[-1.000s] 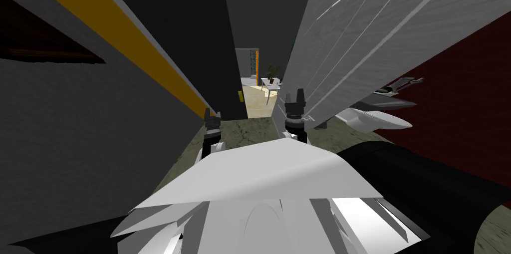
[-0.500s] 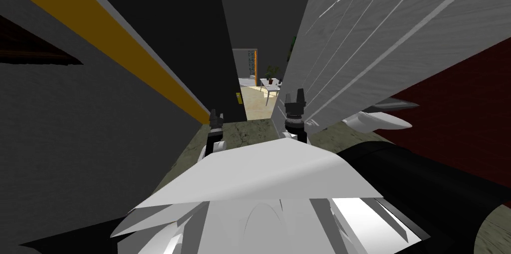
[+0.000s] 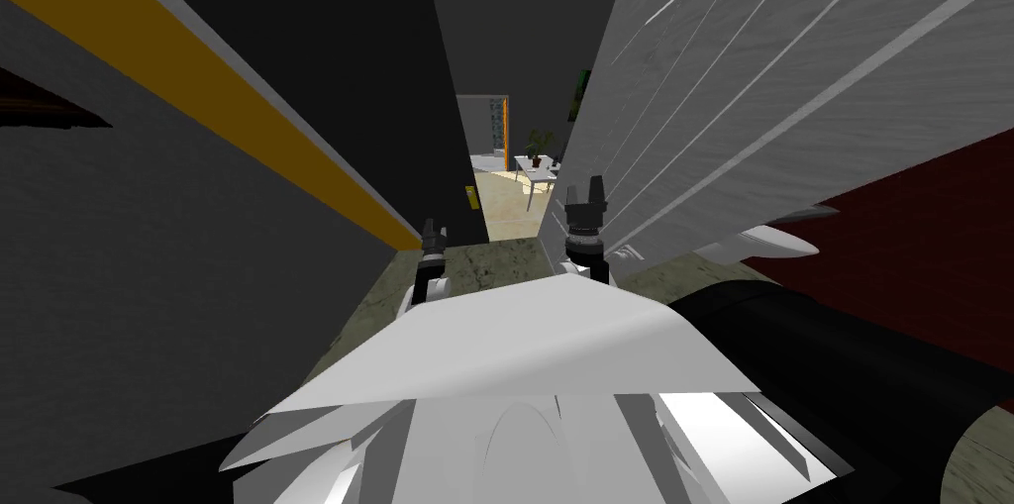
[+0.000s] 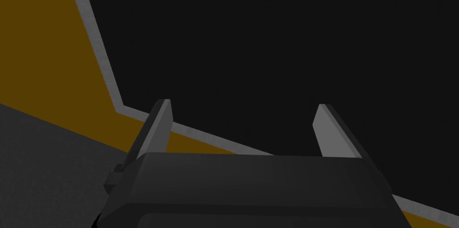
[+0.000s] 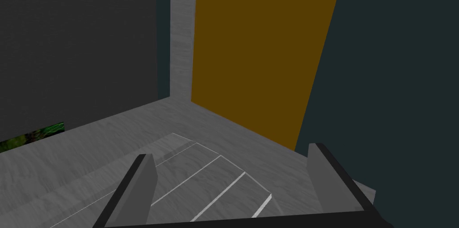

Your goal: Pull the door open

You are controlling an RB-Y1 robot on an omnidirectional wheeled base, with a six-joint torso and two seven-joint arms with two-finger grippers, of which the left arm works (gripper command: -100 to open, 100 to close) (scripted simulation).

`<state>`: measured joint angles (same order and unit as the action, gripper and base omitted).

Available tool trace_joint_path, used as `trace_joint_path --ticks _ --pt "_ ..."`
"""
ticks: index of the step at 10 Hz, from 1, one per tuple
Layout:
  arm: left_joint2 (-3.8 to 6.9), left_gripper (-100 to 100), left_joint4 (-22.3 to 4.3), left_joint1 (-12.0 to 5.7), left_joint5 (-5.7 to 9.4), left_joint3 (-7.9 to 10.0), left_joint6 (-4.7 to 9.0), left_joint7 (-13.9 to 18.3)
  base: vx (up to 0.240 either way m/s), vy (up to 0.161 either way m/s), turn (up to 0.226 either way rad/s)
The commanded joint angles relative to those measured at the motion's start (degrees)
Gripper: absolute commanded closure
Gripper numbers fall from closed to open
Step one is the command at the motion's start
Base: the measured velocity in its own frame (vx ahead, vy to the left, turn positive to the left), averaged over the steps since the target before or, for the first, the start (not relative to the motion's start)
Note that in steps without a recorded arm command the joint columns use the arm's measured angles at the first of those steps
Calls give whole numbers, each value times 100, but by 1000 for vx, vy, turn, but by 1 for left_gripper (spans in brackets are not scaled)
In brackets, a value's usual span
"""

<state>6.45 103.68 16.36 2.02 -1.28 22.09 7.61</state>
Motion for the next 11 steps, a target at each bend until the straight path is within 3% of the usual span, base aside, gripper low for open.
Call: trace_joint_path --ticks 1,11 --pt "21 -100 -167 -69 1 7 -24 -2 94 -7 -32" --pt "115 -100 -1256 -610 -1 52 -239 -37 113 -8 -32"
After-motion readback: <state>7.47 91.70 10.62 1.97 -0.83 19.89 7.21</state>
